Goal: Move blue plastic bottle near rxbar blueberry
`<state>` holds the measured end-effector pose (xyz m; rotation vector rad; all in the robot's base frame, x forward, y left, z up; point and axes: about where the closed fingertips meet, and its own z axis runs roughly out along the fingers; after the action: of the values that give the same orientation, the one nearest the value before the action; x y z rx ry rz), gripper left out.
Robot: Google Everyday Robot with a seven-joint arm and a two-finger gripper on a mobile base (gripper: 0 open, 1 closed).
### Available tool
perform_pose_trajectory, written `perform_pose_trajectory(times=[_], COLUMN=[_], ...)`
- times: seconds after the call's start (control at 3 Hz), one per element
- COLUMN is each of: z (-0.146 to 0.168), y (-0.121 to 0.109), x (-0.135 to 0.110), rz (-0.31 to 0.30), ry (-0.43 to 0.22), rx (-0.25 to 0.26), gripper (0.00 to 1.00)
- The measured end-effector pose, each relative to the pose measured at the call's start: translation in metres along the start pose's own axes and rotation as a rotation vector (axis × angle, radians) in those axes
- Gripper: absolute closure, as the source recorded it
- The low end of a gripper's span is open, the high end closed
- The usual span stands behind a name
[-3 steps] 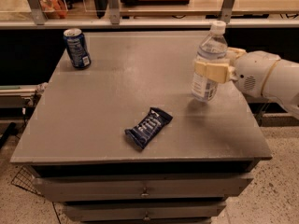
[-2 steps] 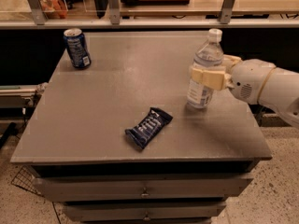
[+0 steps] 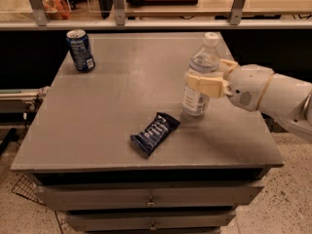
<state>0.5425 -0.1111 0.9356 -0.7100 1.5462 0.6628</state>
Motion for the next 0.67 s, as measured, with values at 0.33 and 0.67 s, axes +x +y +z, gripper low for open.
perform_pose_trajectory(times=[0.33, 0.67], z=[0.0087, 0.0167], y=[0.0132, 0.0208], x=[0.0047, 0.0112], rz=[0.011, 0.029], ry=[-0.015, -0.024], rx=[-0.039, -0.06], gripper=[1.0, 0.72])
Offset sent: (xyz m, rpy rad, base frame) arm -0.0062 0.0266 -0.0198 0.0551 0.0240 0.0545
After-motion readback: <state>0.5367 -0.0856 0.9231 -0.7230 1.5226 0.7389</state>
